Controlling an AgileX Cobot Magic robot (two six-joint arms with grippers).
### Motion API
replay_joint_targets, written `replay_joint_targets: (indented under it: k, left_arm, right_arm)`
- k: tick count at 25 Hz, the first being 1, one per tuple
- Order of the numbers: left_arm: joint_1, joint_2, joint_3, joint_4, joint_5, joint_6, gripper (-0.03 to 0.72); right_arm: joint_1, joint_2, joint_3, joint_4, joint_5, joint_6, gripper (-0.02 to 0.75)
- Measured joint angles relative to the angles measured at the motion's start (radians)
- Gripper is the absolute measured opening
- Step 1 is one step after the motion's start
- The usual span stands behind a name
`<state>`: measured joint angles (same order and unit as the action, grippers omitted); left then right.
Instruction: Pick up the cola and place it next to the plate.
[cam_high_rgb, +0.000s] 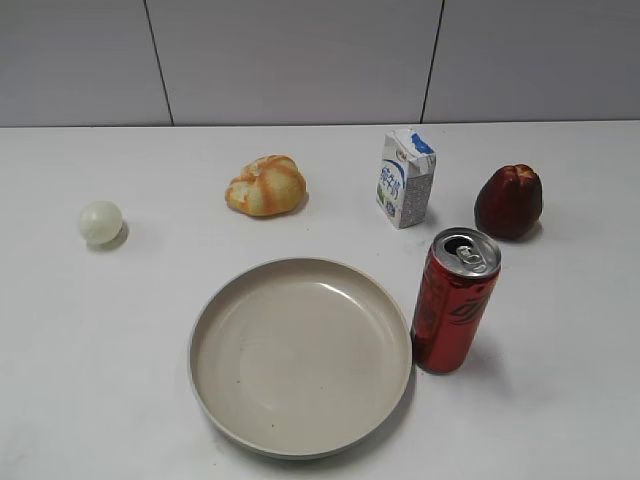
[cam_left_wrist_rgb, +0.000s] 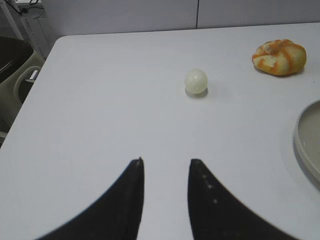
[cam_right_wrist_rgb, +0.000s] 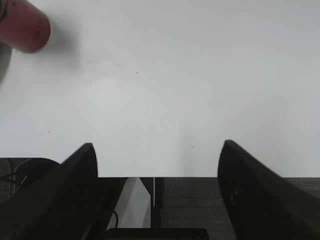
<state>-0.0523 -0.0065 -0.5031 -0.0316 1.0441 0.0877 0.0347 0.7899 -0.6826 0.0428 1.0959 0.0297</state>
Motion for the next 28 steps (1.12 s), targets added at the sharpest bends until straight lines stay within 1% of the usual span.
replay_joint_targets:
  k: [4,7,17,28]
  left_arm:
    - [0.000,0.000,0.000,0.000,0.000,0.000,0.237]
    - [0.000,0.000,0.000,0.000,0.000,0.000,0.237]
    - [0.000,0.000,0.000,0.000,0.000,0.000,0.237]
    - [0.000,0.000,0.000,0.000,0.000,0.000,0.237]
  right_arm:
    - [0.000,-0.145,0.124,0.000,-0.044,0.000,0.594]
    - [0.000,-0.239,0.182,-0.001,-0.044,0.000,0.594]
    - [0.000,-0.531,0.185,0.000,-0.046,0.000,0.594]
    - [0.000,-0.778,0.189,0.000,-0.047,0.000,0.594]
